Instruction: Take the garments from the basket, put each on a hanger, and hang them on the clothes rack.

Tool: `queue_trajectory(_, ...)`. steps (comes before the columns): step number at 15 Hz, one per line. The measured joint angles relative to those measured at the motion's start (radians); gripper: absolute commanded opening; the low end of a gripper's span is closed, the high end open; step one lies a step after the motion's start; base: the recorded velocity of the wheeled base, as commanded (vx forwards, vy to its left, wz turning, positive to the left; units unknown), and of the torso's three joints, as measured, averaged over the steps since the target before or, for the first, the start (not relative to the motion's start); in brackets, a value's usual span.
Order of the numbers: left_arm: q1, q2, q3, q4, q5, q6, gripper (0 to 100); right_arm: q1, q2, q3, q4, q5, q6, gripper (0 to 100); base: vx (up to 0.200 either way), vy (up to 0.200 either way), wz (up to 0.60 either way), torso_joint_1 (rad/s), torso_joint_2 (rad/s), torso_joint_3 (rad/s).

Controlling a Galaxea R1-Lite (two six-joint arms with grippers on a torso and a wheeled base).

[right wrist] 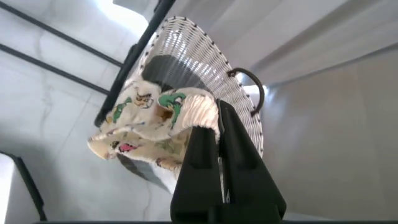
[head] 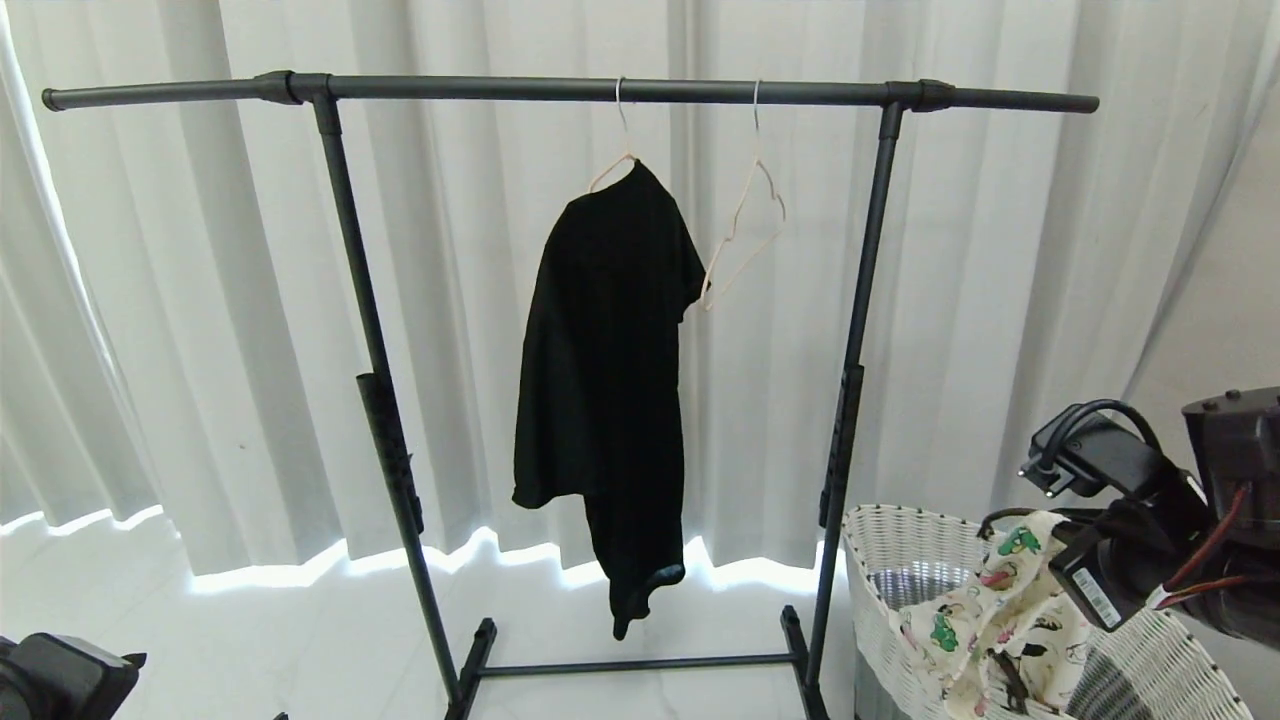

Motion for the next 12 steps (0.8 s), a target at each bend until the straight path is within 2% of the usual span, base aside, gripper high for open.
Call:
queue_trajectory(3, -0.005, -0.002, -0.004, -0.001, -0.016, -0.008, 100, 0.044, -0.014, -0.051, 0.007, 0.001, 0.001, 0, 0.000, 0.000, 0.00, 0.000, 0.00, 0.000)
queue_trajectory(6, -0.044, -0.003, -0.034, -0.002, -0.152, -0.056, 100, 0.100, 0.007, -0.124, 0.009, 0.006, 0.007, 0, 0.000, 0.000, 0.00, 0.000, 0.00, 0.000)
queue_trajectory(9, -0.108, 0.010, -0.132, -0.002, -0.262, -0.120, 100, 0.172, 0.058, -0.242, 0.007, 0.008, 0.055, 0, 0.000, 0.000, 0.00, 0.000, 0.00, 0.000)
queue_trajectory(12, -0.213, 0.062, -0.252, -0.004, -0.283, -0.143, 100, 0.240, 0.127, -0.401, 0.007, 0.009, 0.116, 0, 0.000, 0.000, 0.00, 0.000, 0.00, 0.000)
